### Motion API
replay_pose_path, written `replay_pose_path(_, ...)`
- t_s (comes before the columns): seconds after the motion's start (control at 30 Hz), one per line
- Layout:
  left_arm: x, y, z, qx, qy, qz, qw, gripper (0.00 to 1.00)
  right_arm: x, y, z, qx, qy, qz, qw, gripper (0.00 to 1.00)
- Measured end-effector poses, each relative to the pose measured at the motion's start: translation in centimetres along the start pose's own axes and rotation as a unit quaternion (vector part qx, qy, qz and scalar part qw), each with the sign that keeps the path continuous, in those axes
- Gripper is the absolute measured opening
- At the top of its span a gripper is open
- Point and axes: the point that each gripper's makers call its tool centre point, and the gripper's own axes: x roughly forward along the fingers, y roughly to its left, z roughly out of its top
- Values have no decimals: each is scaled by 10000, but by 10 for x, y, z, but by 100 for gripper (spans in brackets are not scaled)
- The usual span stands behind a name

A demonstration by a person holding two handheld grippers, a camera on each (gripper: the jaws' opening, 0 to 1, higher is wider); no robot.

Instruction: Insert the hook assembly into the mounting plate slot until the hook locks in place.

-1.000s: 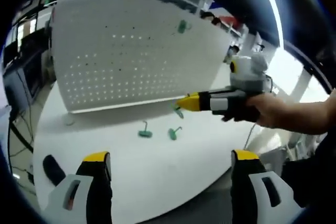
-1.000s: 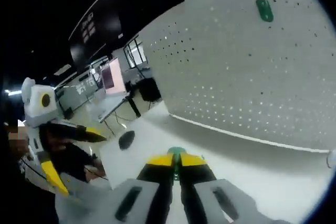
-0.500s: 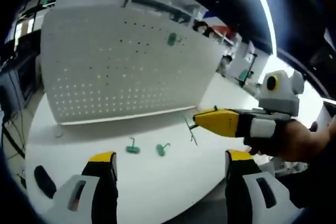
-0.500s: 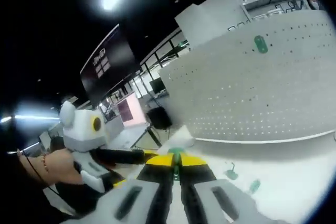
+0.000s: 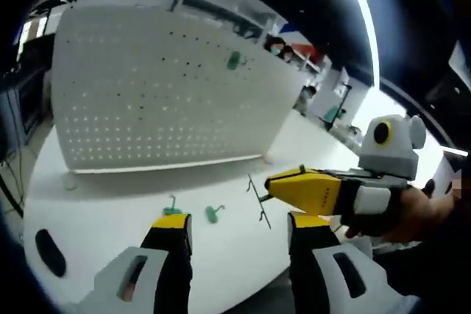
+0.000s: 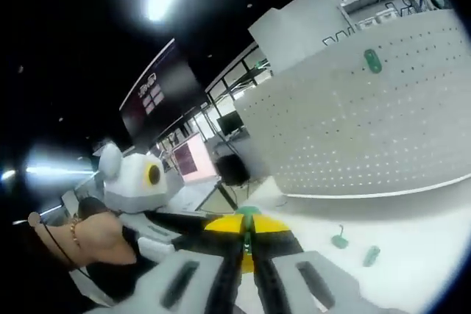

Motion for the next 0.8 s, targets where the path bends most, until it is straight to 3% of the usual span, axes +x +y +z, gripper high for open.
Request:
replay_pose_path(0.3, -1, -11, 2, -200, -103, -249, 9994, 18, 0, 10, 0, -2, -87, 61, 9999, 0)
replay_pose_path(0.5, 0, -15, 2, -138, -71, -287, 9995, 5, 1, 14, -2, -47, -69, 71, 9999, 0)
replay_pose_path(0.8, -2, -17, 4, -243, -104, -308, 9992, 3, 0, 16, 0, -158, -86, 61, 9998, 0)
